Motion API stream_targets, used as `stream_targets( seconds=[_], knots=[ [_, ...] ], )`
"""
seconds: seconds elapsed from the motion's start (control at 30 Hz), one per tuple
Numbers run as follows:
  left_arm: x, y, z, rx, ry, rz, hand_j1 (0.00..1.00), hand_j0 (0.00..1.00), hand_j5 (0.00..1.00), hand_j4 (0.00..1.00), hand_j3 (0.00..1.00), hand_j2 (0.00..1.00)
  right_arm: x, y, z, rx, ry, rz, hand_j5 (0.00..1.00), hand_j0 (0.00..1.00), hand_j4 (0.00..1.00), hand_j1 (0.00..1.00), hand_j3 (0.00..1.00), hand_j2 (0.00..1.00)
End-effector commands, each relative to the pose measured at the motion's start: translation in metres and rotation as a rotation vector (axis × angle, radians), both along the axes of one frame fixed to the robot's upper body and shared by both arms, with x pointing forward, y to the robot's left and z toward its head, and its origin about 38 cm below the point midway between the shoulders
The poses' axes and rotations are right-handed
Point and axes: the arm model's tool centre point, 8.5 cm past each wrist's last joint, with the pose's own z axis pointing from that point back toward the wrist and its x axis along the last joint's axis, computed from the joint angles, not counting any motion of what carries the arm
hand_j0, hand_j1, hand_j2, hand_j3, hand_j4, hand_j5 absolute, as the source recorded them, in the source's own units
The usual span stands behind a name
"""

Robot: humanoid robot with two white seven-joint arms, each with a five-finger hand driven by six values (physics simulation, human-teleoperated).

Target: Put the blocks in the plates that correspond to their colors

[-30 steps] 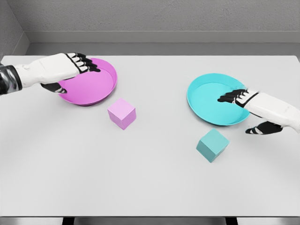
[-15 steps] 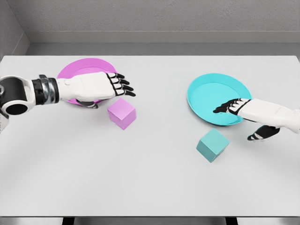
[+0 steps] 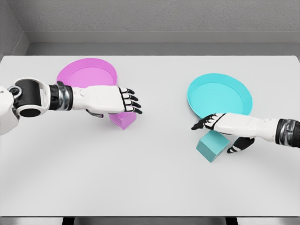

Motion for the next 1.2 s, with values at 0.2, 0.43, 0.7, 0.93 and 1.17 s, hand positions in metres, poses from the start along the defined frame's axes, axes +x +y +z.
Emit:
stream_targets(
  seconds=[0.2, 0.43, 0.7, 0.93, 1.17],
  knots=[
    [0.007, -0.007, -0.009, 0.002, 0.012, 0.009, 1.00, 1.00, 1.00, 1.00, 1.00, 1.00, -0.001, 0.002, -0.007, 0.001, 0.022, -0.008, 1.00, 1.00, 1.00, 1.00, 1.00, 1.00],
    [0.011, -0.007, -0.013, 0.013, 0.012, 0.021, 1.00, 1.00, 1.00, 1.00, 1.00, 1.00, -0.001, 0.003, -0.007, 0.002, 0.023, -0.006, 1.00, 1.00, 1.00, 1.00, 1.00, 1.00],
    [0.012, -0.005, -0.015, 0.024, 0.012, 0.026, 1.00, 1.00, 1.00, 1.00, 1.00, 1.00, -0.004, 0.004, -0.012, -0.032, 0.037, 0.016, 0.89, 0.89, 0.89, 0.89, 0.89, 0.89],
    [0.014, -0.004, -0.014, 0.057, -0.001, 0.029, 0.93, 0.93, 0.93, 0.93, 0.93, 0.93, -0.006, 0.004, -0.013, -0.043, 0.046, 0.025, 0.60, 0.60, 0.60, 0.60, 0.60, 0.60],
    [0.014, -0.003, -0.015, 0.072, -0.005, 0.028, 0.81, 0.81, 0.81, 0.81, 0.81, 0.81, -0.005, 0.004, -0.011, -0.044, 0.041, 0.025, 0.60, 0.60, 0.60, 0.60, 0.60, 0.60]
  ],
)
